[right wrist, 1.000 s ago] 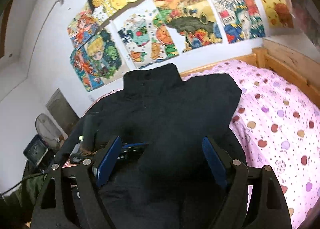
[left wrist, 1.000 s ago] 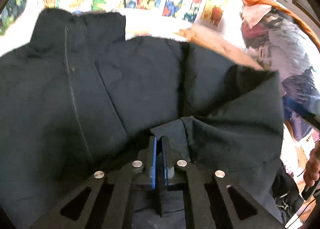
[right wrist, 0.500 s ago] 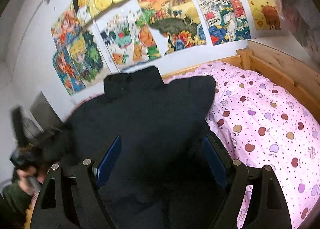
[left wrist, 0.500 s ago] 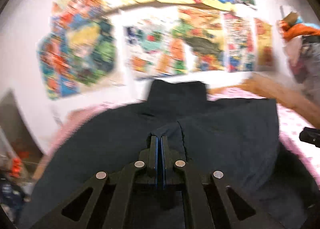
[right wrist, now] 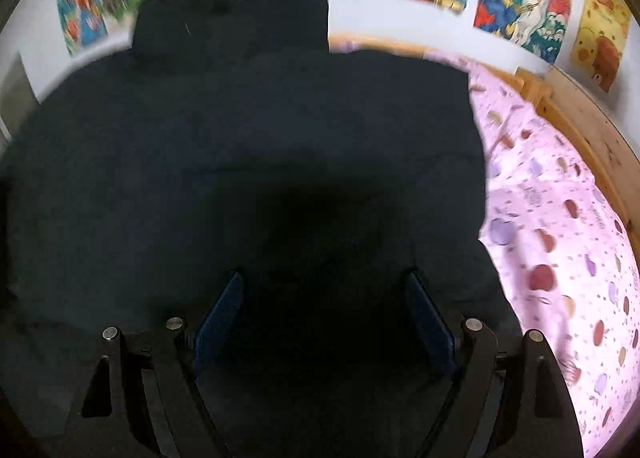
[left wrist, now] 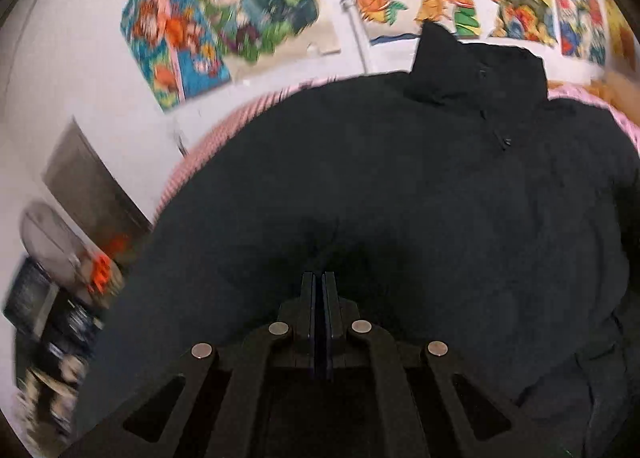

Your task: Fold large clothes

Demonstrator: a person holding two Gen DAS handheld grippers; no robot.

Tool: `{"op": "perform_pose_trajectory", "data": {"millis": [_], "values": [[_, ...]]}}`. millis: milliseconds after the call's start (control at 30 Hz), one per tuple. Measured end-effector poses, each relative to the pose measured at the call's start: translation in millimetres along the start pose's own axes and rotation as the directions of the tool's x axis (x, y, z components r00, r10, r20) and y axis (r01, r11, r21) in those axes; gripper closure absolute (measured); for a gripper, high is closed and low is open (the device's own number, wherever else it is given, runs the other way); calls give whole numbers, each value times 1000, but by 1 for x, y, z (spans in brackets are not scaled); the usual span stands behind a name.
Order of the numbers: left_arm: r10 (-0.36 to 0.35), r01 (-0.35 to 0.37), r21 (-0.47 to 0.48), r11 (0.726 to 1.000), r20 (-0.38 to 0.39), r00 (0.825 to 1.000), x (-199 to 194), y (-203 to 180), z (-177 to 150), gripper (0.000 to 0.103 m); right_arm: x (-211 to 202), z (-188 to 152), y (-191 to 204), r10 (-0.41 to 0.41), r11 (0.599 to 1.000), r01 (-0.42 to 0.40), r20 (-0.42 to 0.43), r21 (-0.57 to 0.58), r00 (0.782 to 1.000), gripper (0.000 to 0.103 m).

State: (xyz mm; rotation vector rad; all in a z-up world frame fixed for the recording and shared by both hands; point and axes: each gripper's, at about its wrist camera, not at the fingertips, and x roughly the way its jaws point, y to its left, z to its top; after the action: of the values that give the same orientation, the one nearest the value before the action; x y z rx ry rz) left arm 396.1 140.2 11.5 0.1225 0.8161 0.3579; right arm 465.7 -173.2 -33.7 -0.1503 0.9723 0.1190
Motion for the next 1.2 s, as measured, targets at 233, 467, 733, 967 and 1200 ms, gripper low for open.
{"op": "perform_pose_trajectory", "data": {"millis": [233,467,733,967,1200], "values": [[-173,184,-139,973,90,981,-27,42,-18,69,-27,-4,8,73,997,-72,42,-28,996,23],[-155,220,-287,932,234,960,-94,105,-54,6,-91,5,57,178,981,-165,143,-103,974,13],[100,69,-621,781,233,967,-165,220,-107,5,-136,-6,168,336,902,-274,146,-333,930,11],[149,-51,-704,708,78,986,-184,281,-160,3,-137,3,236,371,869,-294,131,-398,919,11],[-98,22,-821,570,-41,994,-119,294,-226,2,-96,24,279,285,902,-233,97,-363,954,11]]}}
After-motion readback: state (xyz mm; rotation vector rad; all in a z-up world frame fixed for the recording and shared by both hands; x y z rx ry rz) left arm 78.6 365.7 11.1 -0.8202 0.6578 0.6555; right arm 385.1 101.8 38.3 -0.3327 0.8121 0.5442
